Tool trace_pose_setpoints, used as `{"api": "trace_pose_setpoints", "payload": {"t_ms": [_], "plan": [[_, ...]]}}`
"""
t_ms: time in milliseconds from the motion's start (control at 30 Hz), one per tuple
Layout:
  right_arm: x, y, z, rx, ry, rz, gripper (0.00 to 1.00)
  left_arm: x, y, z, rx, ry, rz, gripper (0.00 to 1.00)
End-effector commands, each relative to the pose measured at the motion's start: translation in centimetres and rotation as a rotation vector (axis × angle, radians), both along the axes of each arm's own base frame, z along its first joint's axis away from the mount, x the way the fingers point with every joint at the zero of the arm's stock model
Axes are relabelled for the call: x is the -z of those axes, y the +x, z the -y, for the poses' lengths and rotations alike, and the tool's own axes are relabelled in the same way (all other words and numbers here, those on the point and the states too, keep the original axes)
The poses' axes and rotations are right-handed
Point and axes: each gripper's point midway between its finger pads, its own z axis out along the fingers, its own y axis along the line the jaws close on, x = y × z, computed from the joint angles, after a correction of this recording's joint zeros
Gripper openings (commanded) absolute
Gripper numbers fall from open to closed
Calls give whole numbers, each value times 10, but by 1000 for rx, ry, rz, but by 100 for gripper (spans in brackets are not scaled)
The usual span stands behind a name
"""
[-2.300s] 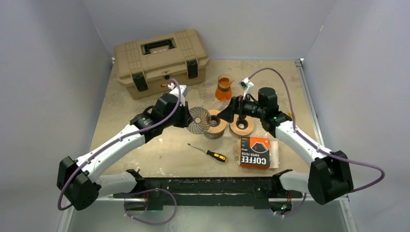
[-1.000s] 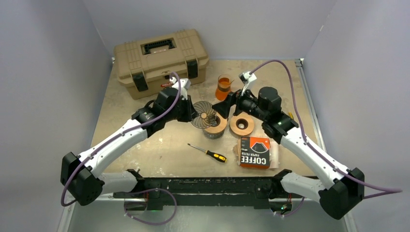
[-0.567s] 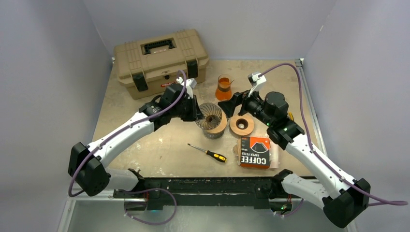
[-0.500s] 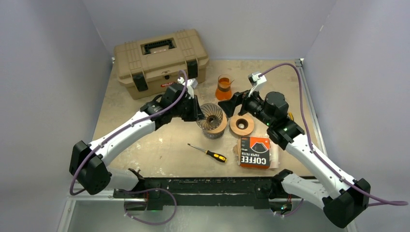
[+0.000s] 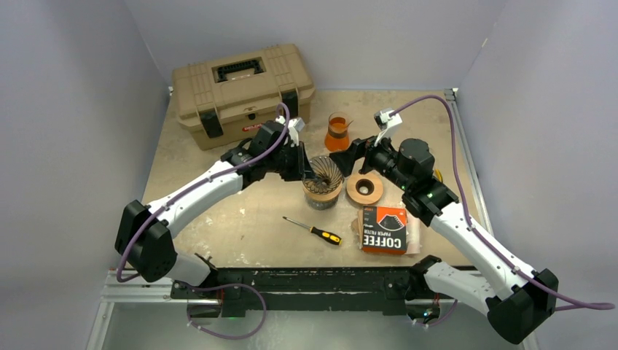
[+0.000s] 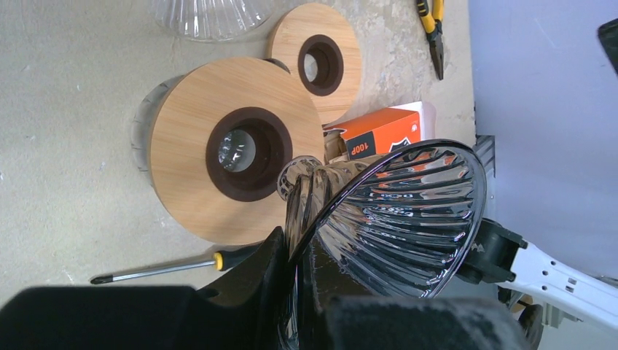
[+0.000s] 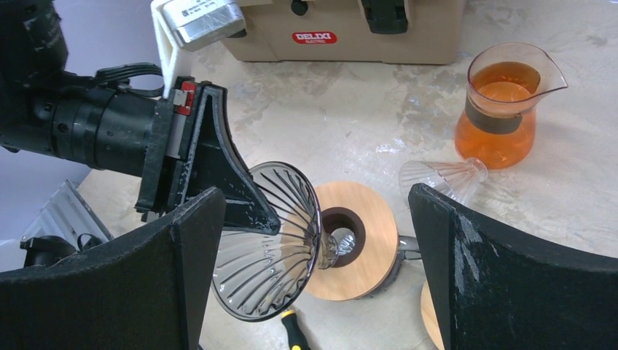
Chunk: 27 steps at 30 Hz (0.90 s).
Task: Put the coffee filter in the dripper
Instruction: Place the coffee dripper in the dripper holder.
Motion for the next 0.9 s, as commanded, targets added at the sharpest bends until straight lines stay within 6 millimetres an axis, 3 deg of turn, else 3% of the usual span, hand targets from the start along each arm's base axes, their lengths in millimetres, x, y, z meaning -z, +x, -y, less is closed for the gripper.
{"api": "trace_pose_setpoints", "payload": {"t_ms": [0,400,867], "plan": [[-2,8,7,57,-11,31,99,-38,12,14,12,-98,71,0],[7,14,15,117,-16,0,99,-23,14,20,34,-90,42,0],[7,16,15,120,-26,-4,99,-8,32,6,-57,-16,55,0]]}}
